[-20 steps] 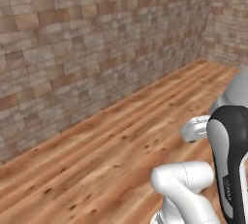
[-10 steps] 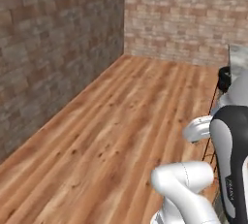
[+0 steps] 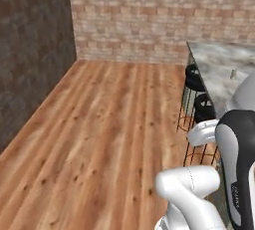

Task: Pick the candle and candle from the dining table and place them in the open cabinet. Close the cabinet after placing the objects.

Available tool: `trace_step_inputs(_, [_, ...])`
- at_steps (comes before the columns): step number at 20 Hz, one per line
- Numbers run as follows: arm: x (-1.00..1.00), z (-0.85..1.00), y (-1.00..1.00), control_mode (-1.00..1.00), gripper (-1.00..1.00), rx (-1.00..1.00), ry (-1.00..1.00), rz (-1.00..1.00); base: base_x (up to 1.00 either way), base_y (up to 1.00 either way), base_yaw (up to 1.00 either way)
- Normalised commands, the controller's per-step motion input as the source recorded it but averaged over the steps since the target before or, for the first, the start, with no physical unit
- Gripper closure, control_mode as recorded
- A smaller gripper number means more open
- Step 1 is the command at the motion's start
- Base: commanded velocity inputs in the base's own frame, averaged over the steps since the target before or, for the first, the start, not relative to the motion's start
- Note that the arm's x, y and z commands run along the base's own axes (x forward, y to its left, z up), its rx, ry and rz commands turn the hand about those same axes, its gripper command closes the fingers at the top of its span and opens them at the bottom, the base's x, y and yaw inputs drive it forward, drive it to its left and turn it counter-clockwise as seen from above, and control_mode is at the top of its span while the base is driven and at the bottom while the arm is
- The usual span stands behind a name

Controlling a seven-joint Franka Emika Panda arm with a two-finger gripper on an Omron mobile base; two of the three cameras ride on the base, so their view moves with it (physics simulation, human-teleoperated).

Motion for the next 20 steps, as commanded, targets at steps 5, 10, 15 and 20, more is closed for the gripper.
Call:
trace_step_inputs(5, [0.00,0.00,0.00,1.00,-1.00,0.00,0.00,0.00,1.00,0.35,-0.39])
trace_step_inputs(10, [0.00,0.00,0.00,1.00,-1.00,0.00,0.00,0.00,1.00,0.22,-0.51])
trace_step_inputs(15, [0.00,0.00,0.00,1.00,-1.00,0.00,0.00,0.00,0.91,0.00,-0.64])
trace_step_inputs(20, [0.00,0.00,0.00,1.00,-1.00,0.00,0.00,0.00,0.82,0.00,-0.65])
